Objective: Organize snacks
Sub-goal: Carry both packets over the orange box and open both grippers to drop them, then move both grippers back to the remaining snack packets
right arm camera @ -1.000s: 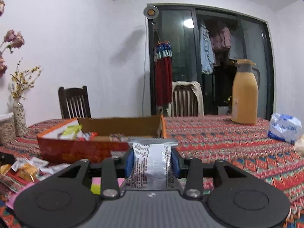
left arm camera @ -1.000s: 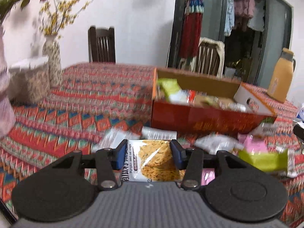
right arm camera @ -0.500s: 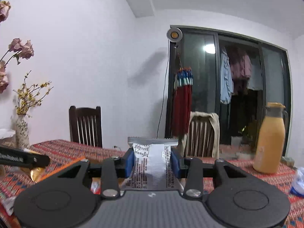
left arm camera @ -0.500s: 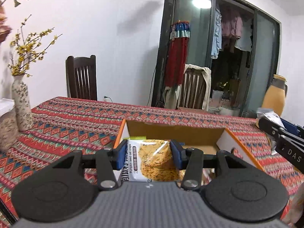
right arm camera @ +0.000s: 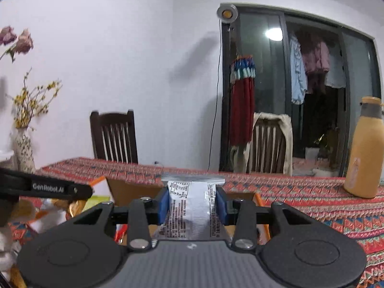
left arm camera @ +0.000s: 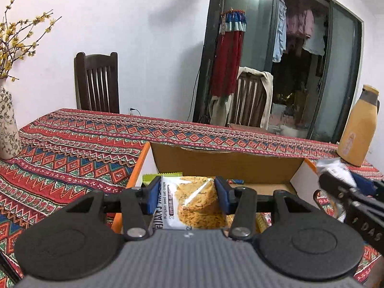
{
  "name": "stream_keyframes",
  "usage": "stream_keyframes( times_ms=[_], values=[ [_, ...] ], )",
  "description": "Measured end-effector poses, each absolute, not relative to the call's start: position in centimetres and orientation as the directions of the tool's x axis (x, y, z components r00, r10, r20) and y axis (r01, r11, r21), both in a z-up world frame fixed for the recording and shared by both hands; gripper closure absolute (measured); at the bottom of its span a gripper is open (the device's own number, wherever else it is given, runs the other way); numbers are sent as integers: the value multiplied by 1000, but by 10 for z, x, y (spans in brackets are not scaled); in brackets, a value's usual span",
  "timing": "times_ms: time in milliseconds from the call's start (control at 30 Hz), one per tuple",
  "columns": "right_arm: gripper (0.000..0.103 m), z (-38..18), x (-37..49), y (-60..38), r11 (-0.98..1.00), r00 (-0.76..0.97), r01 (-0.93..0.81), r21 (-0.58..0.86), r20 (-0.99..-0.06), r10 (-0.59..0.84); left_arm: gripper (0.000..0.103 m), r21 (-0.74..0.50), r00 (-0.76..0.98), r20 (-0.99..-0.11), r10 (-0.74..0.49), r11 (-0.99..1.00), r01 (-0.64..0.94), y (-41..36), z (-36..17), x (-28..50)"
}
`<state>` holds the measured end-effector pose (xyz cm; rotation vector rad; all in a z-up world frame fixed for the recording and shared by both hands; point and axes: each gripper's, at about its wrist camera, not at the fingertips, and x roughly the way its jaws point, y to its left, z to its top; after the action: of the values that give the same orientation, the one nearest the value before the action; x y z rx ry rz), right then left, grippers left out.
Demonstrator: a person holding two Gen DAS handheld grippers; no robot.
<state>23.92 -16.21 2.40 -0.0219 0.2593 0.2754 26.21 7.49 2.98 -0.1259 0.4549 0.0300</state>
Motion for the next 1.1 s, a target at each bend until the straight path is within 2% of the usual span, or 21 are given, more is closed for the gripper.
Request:
stream_keyframes(
  times_ms=[367,500,567,600,633,667,700,733,1100],
  values=[
    [63,12,245,-162,970,920,-237,45,-311,239,54,-80,899,-436,29,994,-71,66,18,264],
    [59,11,248,-164,973,914,-221,66,-333,230,50,-97,908,-419,27,992,-74,66,17,263],
    [43,10,247,-166,973,911,-217,80,-342,231,35,-129,915,-403,13,989,-71,70,17,260],
    [38,11,246,-167,973,911,-214,84,-343,230,20,-136,920,-392,21,987,-80,72,17,258],
    [26,12,244,-168,974,913,-211,87,-339,228,10,-142,925,-379,30,986,-90,73,18,256],
    [13,14,241,-168,974,916,-210,89,-331,227,6,-150,931,-363,38,984,-98,75,20,253],
    [7,15,237,-168,973,919,-213,87,-319,230,0,-156,935,-353,42,982,-103,76,21,251],
    [0,17,234,-168,973,923,-214,86,-309,230,0,-163,938,-343,49,980,-110,76,23,249],
    [0,25,217,-170,979,939,-190,79,-278,204,0,-182,933,-353,65,974,-137,81,24,250]
  ],
)
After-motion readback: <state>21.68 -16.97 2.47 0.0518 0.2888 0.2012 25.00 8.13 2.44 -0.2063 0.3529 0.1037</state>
